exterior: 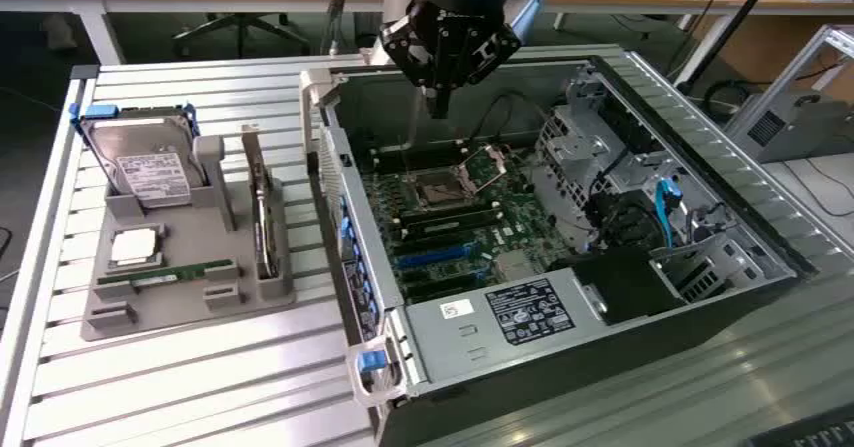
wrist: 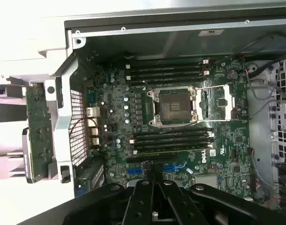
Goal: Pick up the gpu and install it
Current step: 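Reach for the gpu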
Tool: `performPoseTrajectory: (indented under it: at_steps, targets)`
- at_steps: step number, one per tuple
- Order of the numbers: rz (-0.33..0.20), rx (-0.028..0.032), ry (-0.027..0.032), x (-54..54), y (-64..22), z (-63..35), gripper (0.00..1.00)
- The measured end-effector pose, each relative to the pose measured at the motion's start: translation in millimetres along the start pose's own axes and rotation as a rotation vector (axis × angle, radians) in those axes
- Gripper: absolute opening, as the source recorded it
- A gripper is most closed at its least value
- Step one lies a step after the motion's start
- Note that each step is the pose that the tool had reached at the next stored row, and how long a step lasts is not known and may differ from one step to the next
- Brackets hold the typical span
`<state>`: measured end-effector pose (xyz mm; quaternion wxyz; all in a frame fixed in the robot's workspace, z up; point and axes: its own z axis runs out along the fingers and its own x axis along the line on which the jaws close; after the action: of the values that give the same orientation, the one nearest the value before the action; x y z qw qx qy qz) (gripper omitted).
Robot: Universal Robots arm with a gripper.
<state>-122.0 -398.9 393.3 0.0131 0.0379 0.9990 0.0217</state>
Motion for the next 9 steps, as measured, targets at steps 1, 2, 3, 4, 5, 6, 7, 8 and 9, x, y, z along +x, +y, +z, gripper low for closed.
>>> performPoseTrajectory:
  at_steps: [1, 2, 3, 4, 5, 6, 7, 8, 9]
  targets:
    - [0.000, 0.0001, 0.0000, 0.5, 0.0, 0.0, 0.11]
    - [0.000, 0.0000, 0.0000, 2.5, -0.2, -0.1, 0.11]
    - [0.000, 0.0000, 0.0000, 3.6, -0.2, -0.1, 0.11]
    - [0.000, 0.0000, 0.0000, 4.9, -0.4, -0.1, 0.11]
    - [0.000, 0.0000, 0.0000, 5.7, -0.4, -0.2, 0.11]
    - [0.000, 0.0000, 0.0000, 6.7, -0.5, -0.2, 0.11]
    - [0.000, 0.0001, 0.0000, 7.9, -0.6, -0.3, 0.11]
    - [0.000, 0.0000, 0.0000, 9.3, -0.7, -0.2, 0.11]
    - [0.000, 0.0001, 0.0000, 11.5, -0.9, -0.3, 0.11]
